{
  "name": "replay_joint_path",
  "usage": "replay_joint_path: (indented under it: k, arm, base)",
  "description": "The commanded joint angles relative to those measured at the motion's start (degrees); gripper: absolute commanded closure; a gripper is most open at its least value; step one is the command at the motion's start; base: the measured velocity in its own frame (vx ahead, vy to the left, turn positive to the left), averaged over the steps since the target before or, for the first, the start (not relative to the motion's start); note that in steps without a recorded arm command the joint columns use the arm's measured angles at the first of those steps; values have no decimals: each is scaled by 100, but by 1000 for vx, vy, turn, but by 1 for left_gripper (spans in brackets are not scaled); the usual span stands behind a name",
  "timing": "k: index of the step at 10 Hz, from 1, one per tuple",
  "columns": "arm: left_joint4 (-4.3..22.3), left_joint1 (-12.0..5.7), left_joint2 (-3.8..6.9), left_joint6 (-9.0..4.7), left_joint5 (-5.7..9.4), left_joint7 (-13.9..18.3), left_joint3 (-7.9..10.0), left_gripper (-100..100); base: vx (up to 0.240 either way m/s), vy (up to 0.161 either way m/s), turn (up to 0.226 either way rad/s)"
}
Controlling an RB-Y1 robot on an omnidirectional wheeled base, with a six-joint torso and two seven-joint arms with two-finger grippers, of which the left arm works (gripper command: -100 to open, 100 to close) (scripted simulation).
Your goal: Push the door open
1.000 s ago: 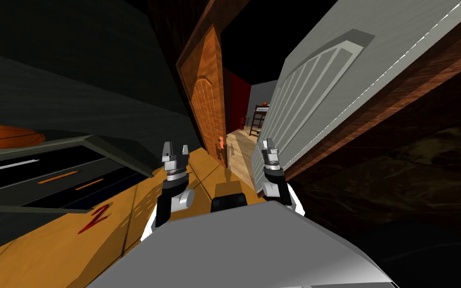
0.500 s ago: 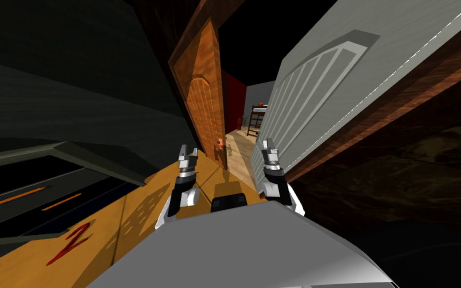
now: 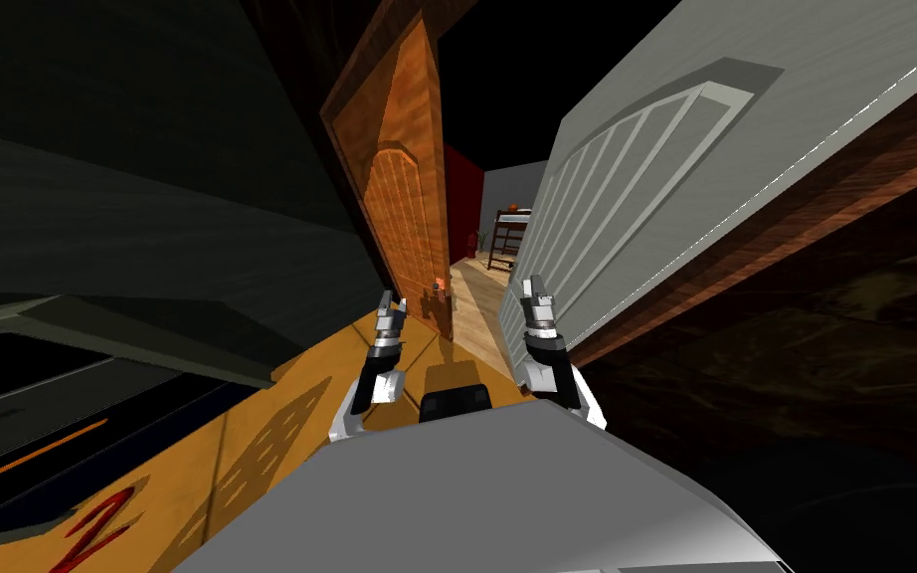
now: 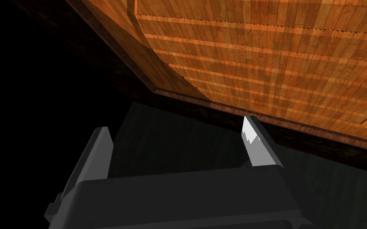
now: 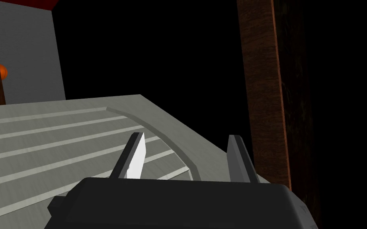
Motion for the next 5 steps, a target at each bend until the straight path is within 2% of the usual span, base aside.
replay_joint_path:
  k: [1,5]
  arm:
    - [239,-119,48,72,4,50,-52,-100]
    - [816,-376,87,225,-25,117,-255,-100]
  base:
    - [95,110,-103]
    - [77,110,-118]
